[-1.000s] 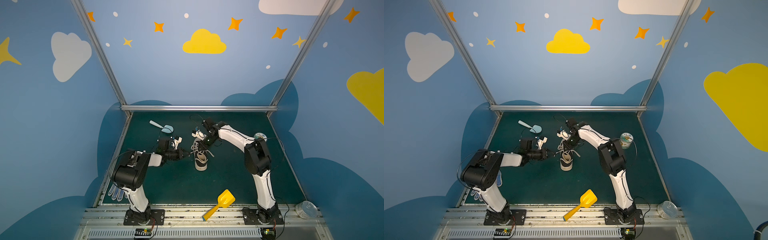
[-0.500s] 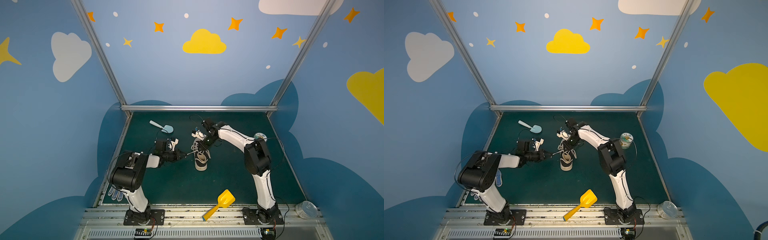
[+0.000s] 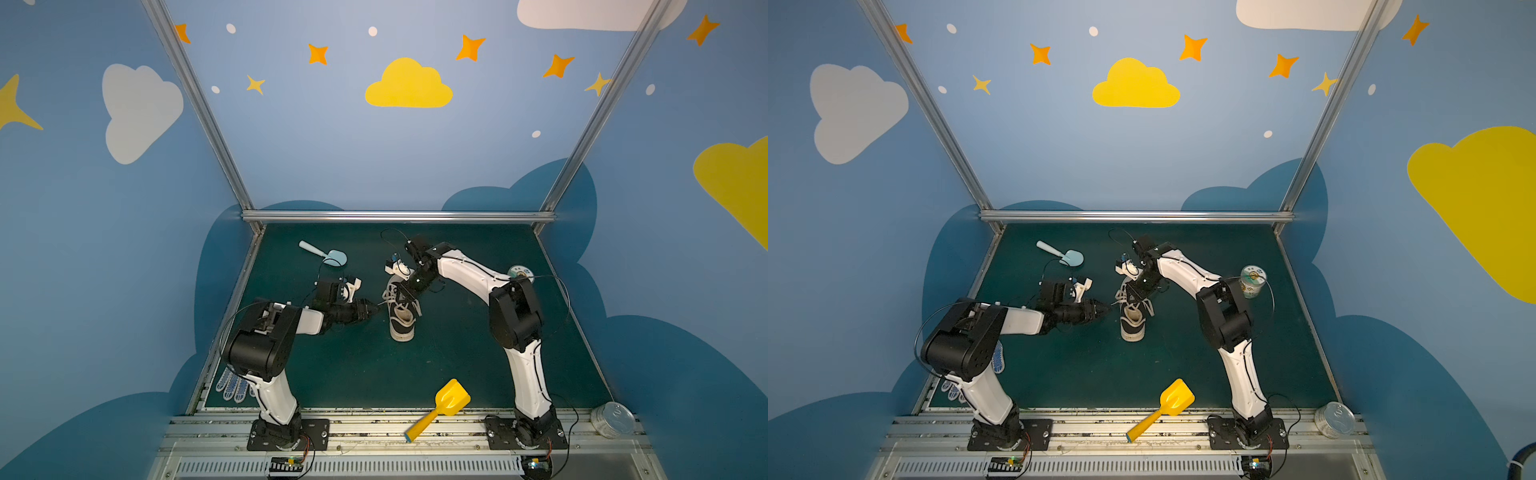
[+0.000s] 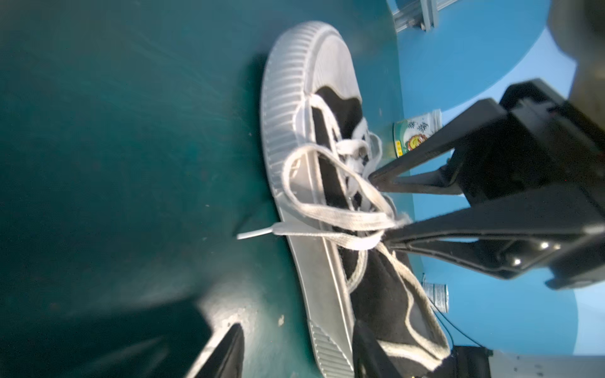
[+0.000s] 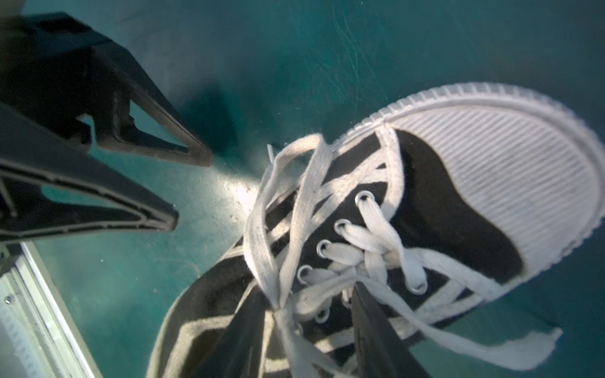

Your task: Tie the shoes

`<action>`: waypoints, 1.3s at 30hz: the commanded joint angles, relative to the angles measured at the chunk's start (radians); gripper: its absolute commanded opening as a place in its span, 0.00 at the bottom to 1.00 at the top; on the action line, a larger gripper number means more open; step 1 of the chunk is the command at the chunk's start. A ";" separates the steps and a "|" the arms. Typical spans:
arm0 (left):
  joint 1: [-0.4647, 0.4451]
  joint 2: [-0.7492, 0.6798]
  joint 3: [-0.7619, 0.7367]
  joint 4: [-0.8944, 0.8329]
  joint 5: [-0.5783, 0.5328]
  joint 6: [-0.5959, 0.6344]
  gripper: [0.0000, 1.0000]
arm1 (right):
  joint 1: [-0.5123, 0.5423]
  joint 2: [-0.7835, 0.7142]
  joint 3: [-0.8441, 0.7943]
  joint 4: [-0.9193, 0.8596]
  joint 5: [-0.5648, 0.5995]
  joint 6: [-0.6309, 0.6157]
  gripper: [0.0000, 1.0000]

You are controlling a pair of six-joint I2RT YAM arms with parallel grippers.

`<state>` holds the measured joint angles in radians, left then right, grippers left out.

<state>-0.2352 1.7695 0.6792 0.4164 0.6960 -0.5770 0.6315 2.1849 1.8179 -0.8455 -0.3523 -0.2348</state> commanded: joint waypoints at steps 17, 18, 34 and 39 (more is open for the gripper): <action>0.049 -0.722 -0.085 -0.157 -0.573 0.514 1.00 | -0.219 -0.510 -0.395 0.305 -0.016 0.227 0.87; 0.049 -0.751 -0.113 -0.128 -0.629 0.551 1.00 | -0.249 -0.549 -0.456 0.361 0.005 0.257 0.87; 0.173 -0.746 -0.349 0.093 -0.787 0.671 1.00 | -0.513 -0.905 -1.136 0.984 0.349 0.336 0.87; 0.209 -0.549 -0.392 0.342 -0.778 0.604 1.00 | -0.572 -0.934 -1.209 1.020 0.371 0.301 0.88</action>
<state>-0.0353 1.1606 0.2878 0.5766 -0.0994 0.0677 0.0875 1.2743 0.6426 0.0883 -0.0330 0.0952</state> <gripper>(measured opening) 0.997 0.878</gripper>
